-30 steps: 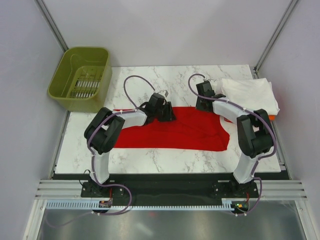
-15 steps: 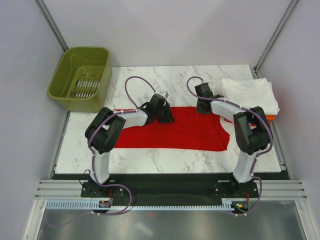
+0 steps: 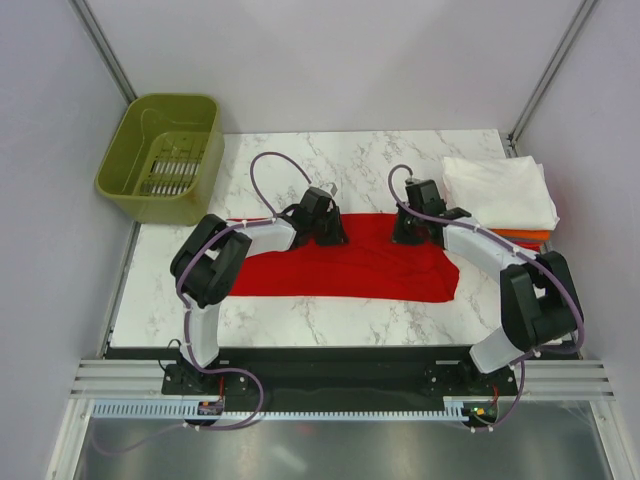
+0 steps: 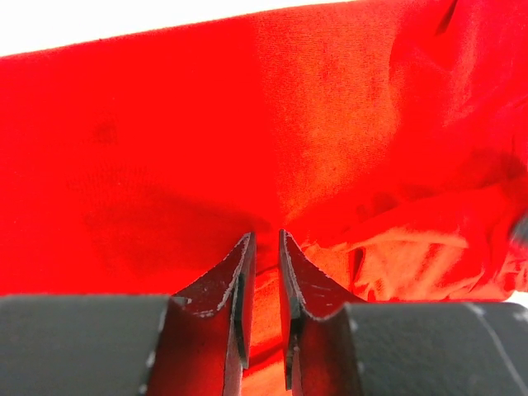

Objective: Fold and stack the t-shirts
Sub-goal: Fold the tshirt

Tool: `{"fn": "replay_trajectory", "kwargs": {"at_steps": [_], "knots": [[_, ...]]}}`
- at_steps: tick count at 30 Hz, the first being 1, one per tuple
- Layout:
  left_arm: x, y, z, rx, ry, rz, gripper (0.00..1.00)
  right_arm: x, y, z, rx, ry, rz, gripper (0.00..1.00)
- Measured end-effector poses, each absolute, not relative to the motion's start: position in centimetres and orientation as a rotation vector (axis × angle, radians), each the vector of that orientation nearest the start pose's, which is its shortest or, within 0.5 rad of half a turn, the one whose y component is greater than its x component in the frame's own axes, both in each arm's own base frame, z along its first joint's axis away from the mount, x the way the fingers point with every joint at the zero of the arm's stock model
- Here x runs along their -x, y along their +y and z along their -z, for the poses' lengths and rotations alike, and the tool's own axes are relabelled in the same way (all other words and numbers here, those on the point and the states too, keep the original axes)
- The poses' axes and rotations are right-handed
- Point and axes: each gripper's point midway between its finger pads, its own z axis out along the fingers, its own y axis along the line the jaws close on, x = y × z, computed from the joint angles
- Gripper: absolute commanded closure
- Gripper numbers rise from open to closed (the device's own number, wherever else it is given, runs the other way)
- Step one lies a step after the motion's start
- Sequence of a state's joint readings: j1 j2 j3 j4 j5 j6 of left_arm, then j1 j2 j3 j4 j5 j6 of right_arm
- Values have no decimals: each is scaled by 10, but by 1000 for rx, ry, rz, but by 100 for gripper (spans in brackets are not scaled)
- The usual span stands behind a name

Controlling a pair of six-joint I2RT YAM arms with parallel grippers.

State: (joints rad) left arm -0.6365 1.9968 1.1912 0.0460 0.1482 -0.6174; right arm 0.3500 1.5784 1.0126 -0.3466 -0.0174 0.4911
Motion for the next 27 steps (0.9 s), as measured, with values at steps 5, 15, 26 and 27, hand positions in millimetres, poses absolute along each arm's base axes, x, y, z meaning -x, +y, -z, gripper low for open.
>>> {"fn": "replay_trajectory", "kwargs": {"at_steps": [5,15,26,27], "knots": [[-370,-334,-26,-99,2457,759,76,-302,181,-61,-136,2625,-598,97],[-371,-334,-26,-95,2456,750,76,-249,218,-81,-128,2667,-938,48],[-361,-328,-35,-99,2443,737,53,-283,170,-116,-142,2510,-529,57],[-358,-326,-40,-99,2435,736,51,-284,164,-114,-154,2509,-490,59]]}}
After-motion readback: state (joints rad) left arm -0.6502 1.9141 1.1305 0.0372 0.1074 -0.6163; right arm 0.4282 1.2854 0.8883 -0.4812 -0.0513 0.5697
